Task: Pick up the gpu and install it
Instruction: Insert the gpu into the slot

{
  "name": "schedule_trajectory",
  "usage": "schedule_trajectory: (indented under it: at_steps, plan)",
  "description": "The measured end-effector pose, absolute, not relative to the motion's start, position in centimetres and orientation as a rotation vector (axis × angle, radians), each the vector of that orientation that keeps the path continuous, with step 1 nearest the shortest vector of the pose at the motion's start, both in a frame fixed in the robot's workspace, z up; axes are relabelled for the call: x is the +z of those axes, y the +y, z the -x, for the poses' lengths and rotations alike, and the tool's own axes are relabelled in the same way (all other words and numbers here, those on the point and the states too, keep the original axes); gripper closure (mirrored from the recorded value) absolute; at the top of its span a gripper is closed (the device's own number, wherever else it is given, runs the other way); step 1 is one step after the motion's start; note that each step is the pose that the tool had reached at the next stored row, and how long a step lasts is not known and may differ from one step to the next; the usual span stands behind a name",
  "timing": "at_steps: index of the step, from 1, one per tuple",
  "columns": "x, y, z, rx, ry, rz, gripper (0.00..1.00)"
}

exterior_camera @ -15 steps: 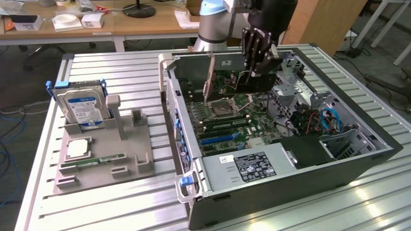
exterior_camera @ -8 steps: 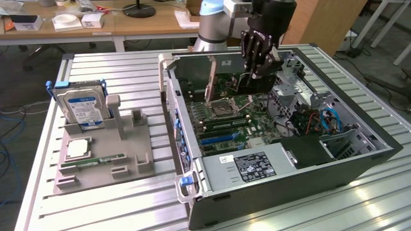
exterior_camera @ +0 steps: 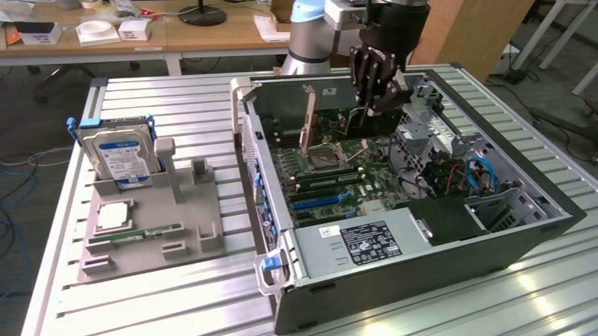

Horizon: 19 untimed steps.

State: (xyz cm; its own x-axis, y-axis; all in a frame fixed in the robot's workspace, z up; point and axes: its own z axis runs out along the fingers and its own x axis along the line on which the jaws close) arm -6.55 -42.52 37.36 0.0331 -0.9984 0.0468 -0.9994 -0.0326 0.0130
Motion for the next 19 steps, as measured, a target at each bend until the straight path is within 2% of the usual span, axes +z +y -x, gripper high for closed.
schedule_trajectory:
  at_steps: [19]
  plan:
    - [36.38,-42.63,6.57,0.034,-2.155,-2.227,0.74]
